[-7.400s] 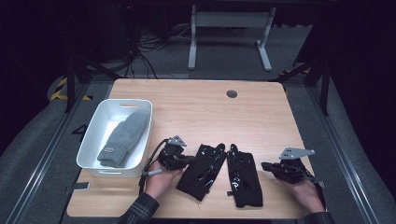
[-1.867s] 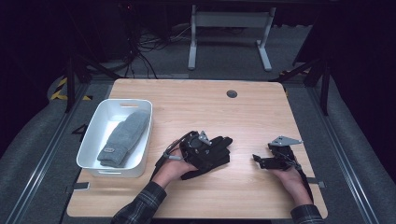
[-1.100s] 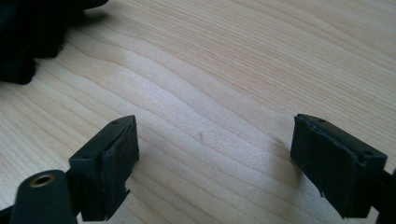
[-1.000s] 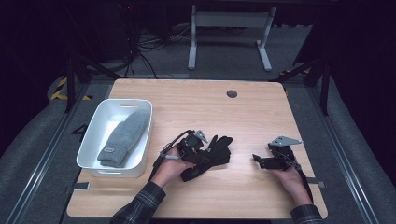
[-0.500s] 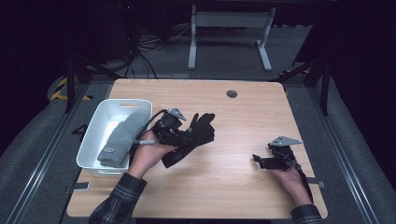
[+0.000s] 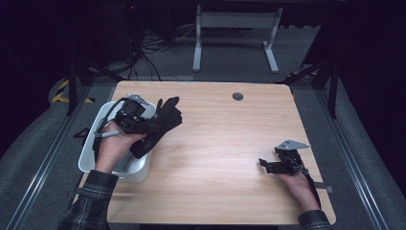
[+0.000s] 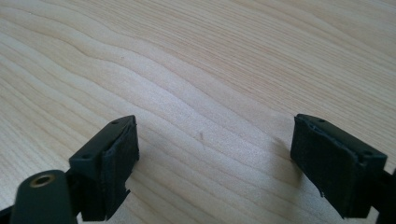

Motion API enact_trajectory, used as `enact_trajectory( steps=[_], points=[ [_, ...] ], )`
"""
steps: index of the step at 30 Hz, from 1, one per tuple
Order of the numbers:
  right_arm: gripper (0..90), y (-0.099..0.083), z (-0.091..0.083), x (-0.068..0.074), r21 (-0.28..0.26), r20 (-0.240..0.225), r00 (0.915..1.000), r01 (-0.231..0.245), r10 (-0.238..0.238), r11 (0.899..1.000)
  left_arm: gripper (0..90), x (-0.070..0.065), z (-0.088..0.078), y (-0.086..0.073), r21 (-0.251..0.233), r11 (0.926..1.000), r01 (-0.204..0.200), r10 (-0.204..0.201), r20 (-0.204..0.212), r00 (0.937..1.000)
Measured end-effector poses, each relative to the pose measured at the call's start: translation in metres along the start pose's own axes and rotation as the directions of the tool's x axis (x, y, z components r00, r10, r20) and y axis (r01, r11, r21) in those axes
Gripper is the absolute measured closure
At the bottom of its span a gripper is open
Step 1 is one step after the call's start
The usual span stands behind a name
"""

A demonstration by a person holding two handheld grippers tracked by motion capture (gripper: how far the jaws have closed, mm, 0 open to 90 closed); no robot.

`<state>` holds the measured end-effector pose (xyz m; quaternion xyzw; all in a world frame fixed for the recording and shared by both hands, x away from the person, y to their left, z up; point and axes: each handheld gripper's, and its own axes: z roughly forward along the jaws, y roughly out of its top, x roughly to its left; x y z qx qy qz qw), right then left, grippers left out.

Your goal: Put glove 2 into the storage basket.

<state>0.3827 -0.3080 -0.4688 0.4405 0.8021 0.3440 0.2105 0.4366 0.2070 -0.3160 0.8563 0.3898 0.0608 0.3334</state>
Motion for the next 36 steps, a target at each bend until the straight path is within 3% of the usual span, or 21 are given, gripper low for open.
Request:
enact_trajectory(
  steps=[3, 8, 15, 18, 20, 23, 29, 36],
  points=[
    [15.8, 0.000, 0.000, 0.000, 0.000, 0.002, 1.0000, 0.000, 0.000, 1.000, 68.1, 0.016, -0.008, -0.010, -0.001, 0.9991, 0.042, -0.042, -0.030, 0.9987],
    [15.8, 0.000, 0.000, 0.000, 0.001, 0.002, 1.0000, 0.000, 0.000, 1.000, 68.1, 0.039, -0.014, -0.028, 0.005, 0.9935, 0.113, -0.113, -0.069, 0.9913],
    [15.8, 0.000, 0.000, 0.000, 0.001, 0.003, 1.0000, -0.001, 0.001, 1.000, 67.5, 0.060, -0.004, -0.049, 0.039, 0.9813, 0.189, -0.183, -0.116, 0.9762],
    [15.8, 0.000, 0.000, 0.000, 0.001, 0.003, 1.0000, -0.001, 0.001, 1.000, 66.4, 0.065, 0.003, -0.056, 0.048, 0.9762, 0.211, -0.205, -0.108, 0.9728],
    [15.8, 0.000, 0.000, 0.000, 0.001, 0.003, 1.0000, -0.002, 0.002, 1.000, 60.4, 0.068, 0.007, -0.058, 0.053, 0.9709, 0.234, -0.226, -0.121, 0.9665],
    [15.8, 0.000, 0.000, 0.000, 0.001, 0.003, 1.0000, -0.002, 0.002, 1.000, 43.6, 0.072, 0.011, -0.060, 0.060, 0.9671, 0.247, -0.236, -0.151, 0.9599],
    [15.8, 0.000, 0.000, 0.000, 0.001, 0.002, 1.0000, -0.001, 0.001, 1.000, 19.0, 0.066, 0.008, -0.053, 0.028, 0.9788, 0.203, -0.195, -0.177, 0.9647],
    [15.8, 0.000, 0.000, 0.000, 0.000, 0.002, 1.0000, 0.000, 0.000, 1.000, 15.5, 0.046, 0.001, -0.040, -0.024, 0.9905, 0.136, -0.138, -0.150, 0.9791]
  ],
)
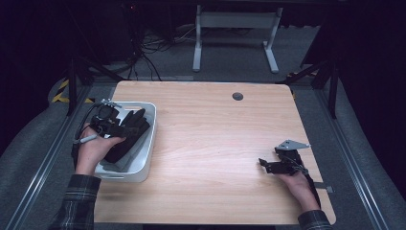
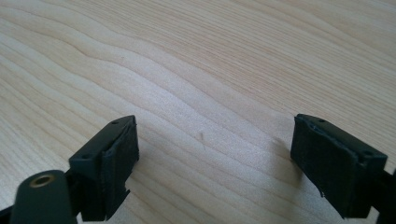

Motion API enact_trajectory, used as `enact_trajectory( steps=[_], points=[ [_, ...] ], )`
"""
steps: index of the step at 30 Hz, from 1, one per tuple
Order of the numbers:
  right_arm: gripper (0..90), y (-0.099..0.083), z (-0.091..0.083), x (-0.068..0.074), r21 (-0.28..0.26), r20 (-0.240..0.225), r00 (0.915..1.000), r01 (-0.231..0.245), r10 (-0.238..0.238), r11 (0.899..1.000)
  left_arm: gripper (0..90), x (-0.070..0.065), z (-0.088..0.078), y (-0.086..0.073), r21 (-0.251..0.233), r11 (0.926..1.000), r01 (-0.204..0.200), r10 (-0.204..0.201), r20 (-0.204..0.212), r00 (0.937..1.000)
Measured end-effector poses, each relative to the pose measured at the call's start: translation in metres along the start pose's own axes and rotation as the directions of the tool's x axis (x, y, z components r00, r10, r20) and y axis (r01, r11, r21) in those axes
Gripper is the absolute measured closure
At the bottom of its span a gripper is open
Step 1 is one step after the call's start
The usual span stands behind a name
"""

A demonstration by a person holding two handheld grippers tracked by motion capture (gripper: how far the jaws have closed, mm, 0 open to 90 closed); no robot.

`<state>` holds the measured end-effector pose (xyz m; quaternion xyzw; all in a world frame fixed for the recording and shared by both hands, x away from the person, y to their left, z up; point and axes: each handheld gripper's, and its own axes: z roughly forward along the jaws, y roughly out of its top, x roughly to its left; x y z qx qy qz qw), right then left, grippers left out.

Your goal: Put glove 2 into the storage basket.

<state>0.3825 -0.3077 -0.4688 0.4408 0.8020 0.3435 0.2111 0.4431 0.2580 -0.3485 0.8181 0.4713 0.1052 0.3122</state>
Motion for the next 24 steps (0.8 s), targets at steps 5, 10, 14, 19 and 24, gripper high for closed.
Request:
enact_trajectory(
  steps=[5, 10, 14, 19, 24],
  points=[
    [15.7, 0.000, 0.000, 0.000, 0.000, -0.001, 1.0000, 0.002, -0.002, 1.000, 15.3, -0.017, 0.002, 0.005, -0.033, 0.9992, -0.024, 0.026, 0.051, 0.9984],
    [15.7, 0.000, 0.000, 0.000, 0.000, -0.002, 1.0000, 0.003, -0.003, 1.000, 15.3, -0.038, 0.008, 0.008, -0.075, 0.9960, -0.050, 0.057, 0.096, 0.9938],
    [15.7, 0.000, 0.000, 0.000, 0.000, -0.002, 1.0000, 0.003, -0.003, 1.000, 15.3, -0.060, 0.015, 0.011, -0.102, 0.9913, -0.083, 0.098, 0.147, 0.9843],
    [15.7, 0.000, 0.000, 0.001, 0.000, -0.003, 1.0000, 0.004, -0.004, 1.000, 15.3, -0.087, 0.027, 0.012, -0.123, 0.9853, -0.118, 0.140, 0.193, 0.9711],
    [15.7, 0.000, 0.000, 0.001, 0.000, -0.004, 1.0000, 0.004, -0.004, 1.000, 15.3, -0.113, 0.043, 0.012, -0.123, 0.9793, -0.161, 0.185, 0.224, 0.9569]
  ],
)
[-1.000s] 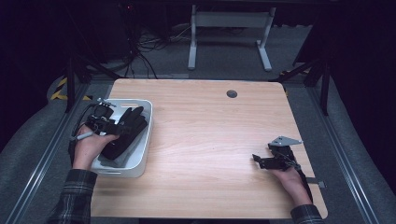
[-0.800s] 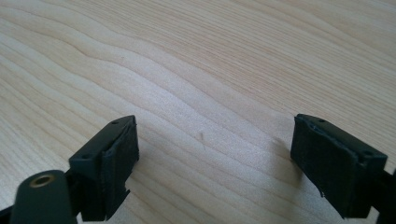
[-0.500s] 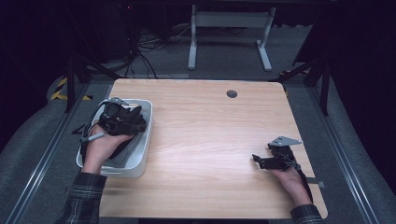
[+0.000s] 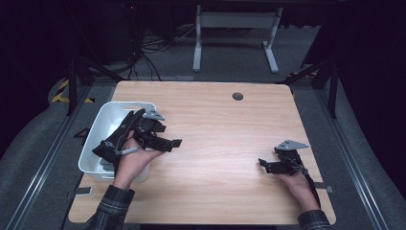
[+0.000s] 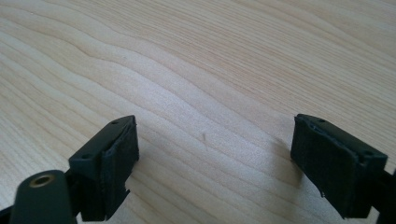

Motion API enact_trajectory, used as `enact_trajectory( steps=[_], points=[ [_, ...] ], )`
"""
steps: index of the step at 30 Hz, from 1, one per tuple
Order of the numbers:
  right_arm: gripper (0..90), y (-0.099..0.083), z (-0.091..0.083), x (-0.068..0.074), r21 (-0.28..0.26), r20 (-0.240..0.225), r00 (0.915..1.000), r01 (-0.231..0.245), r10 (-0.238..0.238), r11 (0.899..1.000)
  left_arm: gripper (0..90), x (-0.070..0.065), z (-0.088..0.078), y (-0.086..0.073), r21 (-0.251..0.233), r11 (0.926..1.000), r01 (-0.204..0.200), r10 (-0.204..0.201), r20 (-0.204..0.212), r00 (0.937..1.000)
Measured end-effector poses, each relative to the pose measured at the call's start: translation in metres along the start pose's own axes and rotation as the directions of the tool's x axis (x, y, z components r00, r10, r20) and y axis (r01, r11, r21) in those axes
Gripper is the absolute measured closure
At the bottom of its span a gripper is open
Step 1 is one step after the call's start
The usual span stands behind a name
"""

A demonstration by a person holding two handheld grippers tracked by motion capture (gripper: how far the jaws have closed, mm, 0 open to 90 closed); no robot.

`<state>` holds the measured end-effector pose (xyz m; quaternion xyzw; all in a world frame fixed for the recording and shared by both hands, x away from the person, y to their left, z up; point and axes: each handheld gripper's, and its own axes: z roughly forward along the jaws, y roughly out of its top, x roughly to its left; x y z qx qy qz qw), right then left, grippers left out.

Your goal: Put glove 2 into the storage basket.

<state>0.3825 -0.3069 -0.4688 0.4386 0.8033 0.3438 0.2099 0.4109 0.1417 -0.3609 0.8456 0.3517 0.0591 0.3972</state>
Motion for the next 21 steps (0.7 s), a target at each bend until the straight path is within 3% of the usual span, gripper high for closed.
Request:
enact_trajectory(
  steps=[4, 8, 13, 16, 21],
  points=[
    [15.7, 0.000, 0.000, 0.000, 0.000, 0.000, 1.0000, 0.001, -0.001, 1.000, 15.3, -0.017, 0.017, -0.001, -0.003, 0.9996, -0.029, 0.029, 0.034, 0.9990],
    [15.7, 0.000, 0.000, 0.000, 0.000, -0.001, 1.0000, 0.002, -0.002, 1.000, 14.8, -0.035, 0.040, -0.007, 0.026, 0.9977, -0.062, 0.060, 0.068, 0.9959],
    [15.7, 0.000, 0.000, 0.000, 0.000, -0.001, 1.0000, 0.004, -0.004, 1.000, 14.8, -0.051, 0.066, -0.017, 0.061, 0.9916, -0.114, 0.109, 0.069, 0.9916],
    [15.7, 0.000, 0.000, 0.000, 0.000, -0.002, 1.0000, 0.005, -0.005, 1.000, 14.8, -0.057, 0.078, -0.024, 0.065, 0.9876, -0.143, 0.140, 0.044, 0.9892],
    [15.7, 0.000, 0.000, 0.000, -0.001, -0.006, 1.0000, 0.006, -0.006, 1.000, 14.8, -0.061, 0.097, -0.037, 0.056, 0.9877, -0.146, 0.144, 0.044, 0.9886]
  ],
)
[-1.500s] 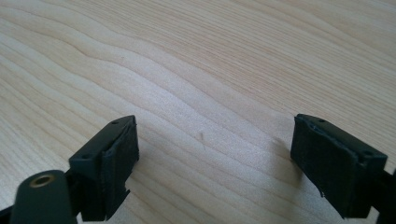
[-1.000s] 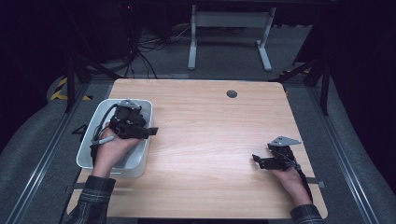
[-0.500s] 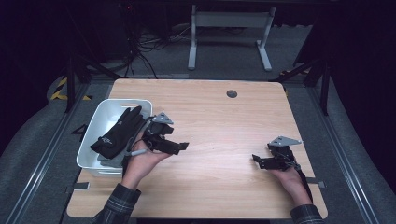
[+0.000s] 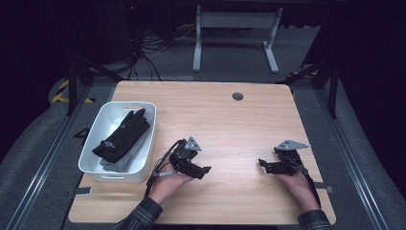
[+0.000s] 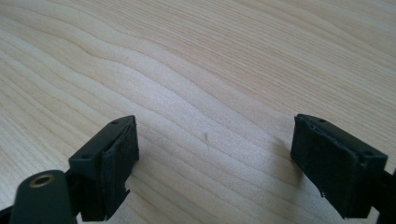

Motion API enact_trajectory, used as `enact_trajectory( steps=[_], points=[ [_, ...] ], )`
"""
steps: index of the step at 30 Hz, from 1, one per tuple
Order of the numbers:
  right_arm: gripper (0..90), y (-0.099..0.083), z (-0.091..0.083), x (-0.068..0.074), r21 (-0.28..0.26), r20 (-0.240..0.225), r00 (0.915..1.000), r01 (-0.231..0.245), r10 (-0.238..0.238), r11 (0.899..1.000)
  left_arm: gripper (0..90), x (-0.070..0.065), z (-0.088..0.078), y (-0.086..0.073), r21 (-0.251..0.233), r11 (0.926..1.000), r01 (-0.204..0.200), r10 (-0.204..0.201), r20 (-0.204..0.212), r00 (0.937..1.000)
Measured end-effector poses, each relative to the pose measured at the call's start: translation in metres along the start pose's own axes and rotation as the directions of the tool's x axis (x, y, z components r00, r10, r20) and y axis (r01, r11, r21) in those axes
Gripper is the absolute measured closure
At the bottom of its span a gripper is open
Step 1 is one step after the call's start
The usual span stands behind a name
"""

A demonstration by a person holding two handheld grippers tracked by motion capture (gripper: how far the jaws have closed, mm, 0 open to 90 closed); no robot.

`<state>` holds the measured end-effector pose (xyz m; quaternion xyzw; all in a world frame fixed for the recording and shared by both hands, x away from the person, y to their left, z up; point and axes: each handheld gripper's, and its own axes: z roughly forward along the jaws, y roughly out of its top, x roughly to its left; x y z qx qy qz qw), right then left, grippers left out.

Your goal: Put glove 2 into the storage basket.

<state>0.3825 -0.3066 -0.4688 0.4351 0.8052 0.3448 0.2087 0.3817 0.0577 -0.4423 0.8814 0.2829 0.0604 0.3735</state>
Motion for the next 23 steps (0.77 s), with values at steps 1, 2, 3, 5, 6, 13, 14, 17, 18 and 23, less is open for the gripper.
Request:
enact_trajectory(
  steps=[1, 2, 3, 5, 6, 13, 14, 17, 18, 23],
  points=[
    [15.7, 0.000, 0.000, 0.000, 0.000, 0.000, 1.0000, 0.001, -0.001, 1.000, 14.9, 0.000, 0.003, -0.002, 0.001, 1.0000, 0.000, 0.000, 0.001, 1.0000],
    [15.7, 0.000, 0.000, 0.000, 0.000, 0.000, 1.0000, -0.001, 0.001, 1.000, 14.9, -0.001, 0.006, -0.004, 0.006, 1.0000, 0.001, -0.001, -0.001, 1.0000],
    [15.7, 0.000, 0.000, 0.000, 0.000, -0.001, 1.0000, -0.001, 0.001, 1.000, 14.9, -0.001, 0.010, -0.006, 0.008, 0.9999, -0.006, 0.006, -0.010, 0.9999],
    [15.7, 0.000, 0.000, 0.000, 0.000, -0.001, 1.0000, 0.000, 0.000, 1.000, 14.7, -0.001, 0.017, -0.011, 0.025, 0.9996, -0.009, 0.010, -0.011, 0.9999],
    [15.7, 0.000, 0.000, 0.000, 0.000, -0.001, 1.0000, 0.001, -0.001, 1.000, 14.3, -0.002, 0.021, -0.013, 0.039, 0.9990, -0.024, 0.024, -0.020, 0.9995],
    [15.7, 0.000, 0.000, 0.001, 0.000, -0.002, 1.0000, 0.002, -0.002, 1.000, 4.7, -0.003, 0.029, -0.019, 0.005, 0.9974, -0.072, 0.072, -0.048, 0.9963],
    [15.7, 0.000, 0.000, 0.001, 0.000, -0.002, 1.0000, 0.002, -0.002, 1.000, 4.2, -0.003, 0.029, -0.019, 0.006, 0.9971, -0.075, 0.076, -0.050, 0.9959],
    [15.7, 0.000, 0.000, 0.001, 0.000, -0.002, 1.0000, 0.002, -0.002, 1.000, 4.1, -0.003, 0.029, -0.019, 0.006, 0.9970, -0.077, 0.077, -0.047, 0.9959],
    [15.7, 0.000, 0.000, 0.001, 0.000, -0.002, 1.0000, 0.002, -0.002, 1.000, 4.1, -0.003, 0.029, -0.019, 0.006, 0.9971, -0.076, 0.076, -0.047, 0.9960],
    [15.7, 0.000, 0.000, 0.001, 0.000, -0.003, 1.0000, 0.002, -0.002, 1.000, 4.0, -0.004, 0.029, -0.019, 0.006, 0.9971, -0.076, 0.076, -0.048, 0.9959]
  ],
)
